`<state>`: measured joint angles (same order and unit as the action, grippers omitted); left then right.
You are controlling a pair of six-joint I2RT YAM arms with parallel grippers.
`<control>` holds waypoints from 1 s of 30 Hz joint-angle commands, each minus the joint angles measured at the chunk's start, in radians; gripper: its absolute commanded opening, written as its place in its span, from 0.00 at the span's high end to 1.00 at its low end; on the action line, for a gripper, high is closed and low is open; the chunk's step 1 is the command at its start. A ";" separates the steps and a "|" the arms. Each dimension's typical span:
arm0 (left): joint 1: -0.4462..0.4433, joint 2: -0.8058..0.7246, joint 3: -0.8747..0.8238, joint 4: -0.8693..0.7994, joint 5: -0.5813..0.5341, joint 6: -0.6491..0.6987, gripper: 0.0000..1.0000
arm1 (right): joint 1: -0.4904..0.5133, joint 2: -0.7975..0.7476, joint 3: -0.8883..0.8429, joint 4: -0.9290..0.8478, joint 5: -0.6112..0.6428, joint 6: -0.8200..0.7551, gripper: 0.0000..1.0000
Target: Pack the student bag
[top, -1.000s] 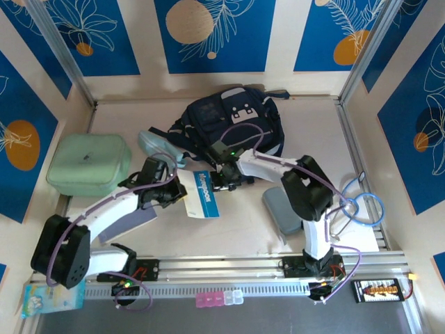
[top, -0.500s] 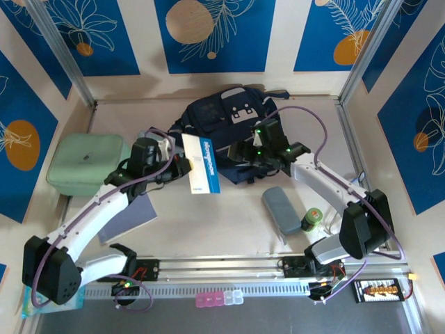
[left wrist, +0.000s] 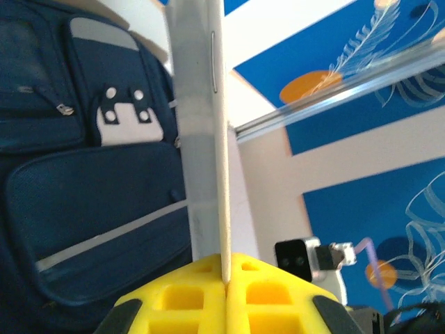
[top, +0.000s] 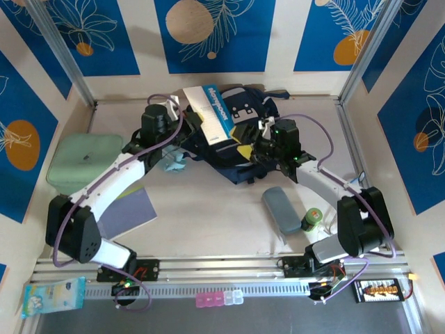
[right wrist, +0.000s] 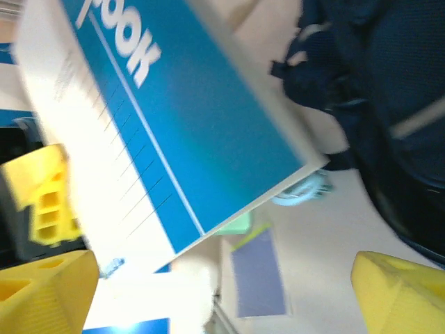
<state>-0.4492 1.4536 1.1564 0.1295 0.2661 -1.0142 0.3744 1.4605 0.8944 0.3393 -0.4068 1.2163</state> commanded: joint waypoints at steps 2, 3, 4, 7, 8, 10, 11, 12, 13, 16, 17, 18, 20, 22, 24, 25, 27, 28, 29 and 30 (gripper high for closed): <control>0.005 0.011 0.017 0.168 -0.049 -0.123 1.00 | 0.026 0.050 0.025 0.259 -0.069 0.218 0.05; 0.005 0.010 0.010 0.185 -0.058 -0.137 1.00 | 0.030 0.061 0.030 0.283 -0.063 0.246 0.05; 0.005 0.007 0.005 0.196 -0.067 -0.153 1.00 | 0.033 0.071 0.034 0.307 -0.052 0.271 0.05; 0.007 0.003 -0.016 0.253 -0.093 -0.202 1.00 | 0.036 0.095 0.041 0.361 -0.023 0.323 0.06; 0.006 0.004 -0.021 0.270 -0.097 -0.217 1.00 | 0.037 0.106 0.045 0.371 -0.015 0.338 0.07; 0.006 0.011 -0.027 0.309 -0.096 -0.247 1.00 | 0.036 0.136 0.050 0.440 -0.010 0.383 0.08; 0.006 0.017 -0.029 0.320 -0.092 -0.258 1.00 | 0.034 0.152 0.050 0.484 -0.007 0.407 0.09; 0.004 0.023 -0.031 0.329 -0.086 -0.271 1.00 | 0.033 0.171 0.055 0.531 -0.007 0.434 0.09; 0.003 0.026 -0.036 0.338 -0.085 -0.284 1.00 | 0.029 0.186 0.060 0.571 -0.008 0.456 0.09; 0.003 0.043 -0.049 0.368 -0.078 -0.324 1.00 | 0.022 0.231 0.088 0.654 -0.015 0.507 0.12; 0.003 0.049 -0.052 0.376 -0.073 -0.337 1.00 | 0.021 0.243 0.097 0.665 -0.019 0.522 0.13; 0.002 0.054 -0.053 0.385 -0.069 -0.347 1.00 | 0.021 0.250 0.103 0.667 -0.021 0.530 0.14; 0.001 0.063 -0.050 0.392 -0.061 -0.356 1.00 | 0.018 0.261 0.107 0.685 -0.015 0.534 0.19; -0.003 0.066 -0.045 0.380 -0.059 -0.356 1.00 | 0.017 0.269 0.106 0.707 -0.002 0.538 0.25; -0.006 0.064 -0.054 0.361 -0.064 -0.354 1.00 | 0.015 0.277 0.106 0.723 0.010 0.540 0.34; -0.006 0.061 -0.059 0.348 -0.069 -0.362 1.00 | 0.014 0.282 0.104 0.727 0.015 0.545 0.38; -0.009 0.056 -0.082 0.355 -0.071 -0.369 1.00 | 0.011 0.286 0.101 0.727 0.015 0.559 0.49; -0.009 0.054 -0.089 0.349 -0.070 -0.372 1.00 | 0.009 0.286 0.102 0.726 0.009 0.560 0.54; -0.011 0.050 -0.097 0.342 -0.071 -0.373 1.00 | 0.009 0.285 0.103 0.714 0.001 0.562 0.60; -0.010 0.047 -0.106 0.340 -0.071 -0.367 1.00 | 0.007 0.282 0.103 0.694 -0.006 0.560 0.65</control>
<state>-0.4511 1.5181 1.0725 0.4545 0.1970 -1.3720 0.3885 1.7386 0.9756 1.0210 -0.4072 1.7683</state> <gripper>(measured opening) 0.045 0.392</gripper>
